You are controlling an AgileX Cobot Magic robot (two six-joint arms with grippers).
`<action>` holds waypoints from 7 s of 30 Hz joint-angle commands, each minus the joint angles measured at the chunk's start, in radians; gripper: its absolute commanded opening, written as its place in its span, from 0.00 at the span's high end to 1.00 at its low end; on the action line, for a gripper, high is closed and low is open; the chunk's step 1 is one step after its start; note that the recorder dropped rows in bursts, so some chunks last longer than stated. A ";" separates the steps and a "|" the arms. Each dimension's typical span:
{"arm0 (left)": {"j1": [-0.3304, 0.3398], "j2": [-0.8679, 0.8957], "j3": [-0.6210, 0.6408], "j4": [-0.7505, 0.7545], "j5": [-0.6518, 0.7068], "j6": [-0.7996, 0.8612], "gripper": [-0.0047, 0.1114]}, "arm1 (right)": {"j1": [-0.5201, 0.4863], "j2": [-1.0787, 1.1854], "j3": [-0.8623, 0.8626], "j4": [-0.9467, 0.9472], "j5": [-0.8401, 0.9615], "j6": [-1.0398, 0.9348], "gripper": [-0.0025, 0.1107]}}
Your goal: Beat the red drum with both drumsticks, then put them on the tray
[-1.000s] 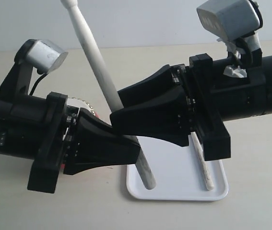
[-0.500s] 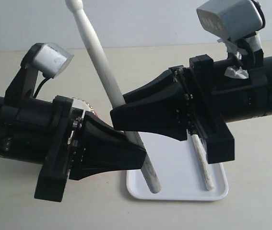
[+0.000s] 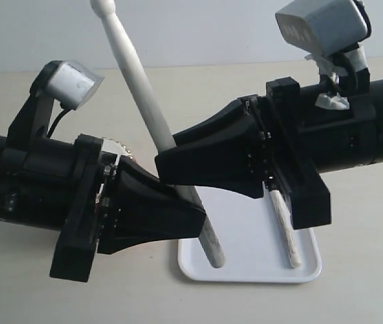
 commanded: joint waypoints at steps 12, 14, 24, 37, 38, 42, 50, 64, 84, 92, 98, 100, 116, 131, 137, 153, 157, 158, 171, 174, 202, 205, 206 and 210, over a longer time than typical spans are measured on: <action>0.028 -0.042 0.003 0.130 0.026 -0.080 0.32 | -0.001 -0.052 0.004 0.067 -0.197 0.201 0.98; 0.073 -0.061 0.003 0.205 0.023 -0.133 0.32 | -0.001 -0.081 0.004 0.044 -0.384 0.323 0.98; 0.172 -0.086 0.003 0.367 -0.014 -0.238 0.96 | -0.001 0.030 -0.044 -0.357 -0.728 0.984 0.98; 0.172 -0.436 0.210 0.252 -0.684 -0.258 0.96 | -0.001 0.178 -0.139 -0.373 -0.676 1.030 0.98; 0.172 -0.475 0.226 0.238 -0.741 -0.258 0.96 | -0.001 0.189 -0.156 -0.378 -0.668 1.044 0.98; 0.172 -0.612 0.277 0.205 -0.889 -0.258 0.96 | -0.001 0.231 -0.203 -0.423 -0.650 1.119 0.98; 0.172 -0.798 0.339 0.205 -0.924 -0.258 0.96 | -0.001 0.343 -0.217 -0.608 -0.618 1.341 0.98; 0.172 -0.813 0.350 0.205 -0.941 -0.259 0.96 | 0.111 0.422 -0.217 -0.597 -0.754 1.462 0.98; 0.172 -0.813 0.352 0.205 -0.941 -0.259 0.96 | 0.111 0.457 -0.217 -0.642 -0.781 1.521 0.61; 0.172 -0.813 0.351 0.205 -0.943 -0.259 0.96 | 0.111 0.367 -0.222 -0.641 -0.783 1.457 0.48; 0.172 -0.813 0.355 0.208 -0.980 -0.248 0.96 | 0.111 0.169 -0.224 -0.641 -0.839 1.324 0.48; 0.172 -0.813 0.361 0.208 -0.993 -0.248 0.96 | 0.111 0.092 -0.224 -0.641 -0.867 1.278 0.48; 0.172 -0.813 0.368 0.182 -0.962 -0.287 0.96 | 0.111 -0.234 -0.224 -0.715 -0.923 1.046 0.48; 0.208 -0.830 0.368 0.182 -0.946 -0.287 0.96 | 0.111 -0.241 -0.224 -0.715 -0.923 1.048 0.48; 0.372 -0.977 0.368 0.166 -0.888 -0.298 0.96 | 0.111 -0.241 -0.224 -0.715 -0.923 1.048 0.48; 0.462 -1.148 0.370 0.174 -0.848 -0.290 0.96 | 0.111 -0.241 -0.224 -0.715 -0.923 1.048 0.48; 0.462 -1.146 0.386 0.174 -0.837 -0.290 0.96 | 0.111 -0.241 -0.224 -0.715 -0.923 1.048 0.48; 0.462 -1.146 0.391 0.174 -0.835 -0.294 0.96 | 0.111 -0.241 -0.224 -0.715 -0.923 1.048 0.48; 0.462 -1.178 0.397 1.543 -0.825 -1.697 0.96 | 0.111 -0.241 -0.224 -0.715 -0.923 1.048 0.48; 0.462 -1.197 0.397 1.867 -0.825 -2.054 0.96 | 0.111 -0.241 -0.224 -0.715 -0.923 1.048 0.48; 0.569 -1.356 0.622 1.787 -0.755 -1.803 0.96 | 0.111 -0.241 -0.224 -0.715 -0.923 1.047 0.48; 0.573 -1.356 0.622 1.787 -0.738 -1.801 0.96 | 0.111 -0.241 -0.224 -0.715 -0.923 1.047 0.48; 0.573 -1.356 0.622 1.787 -0.696 -1.801 0.96 | 0.111 -0.241 -0.224 -0.715 -0.923 1.047 0.48; 0.573 -1.356 0.622 1.787 -0.609 -1.801 0.96 | 0.111 -0.241 -0.224 -0.715 -0.923 1.047 0.48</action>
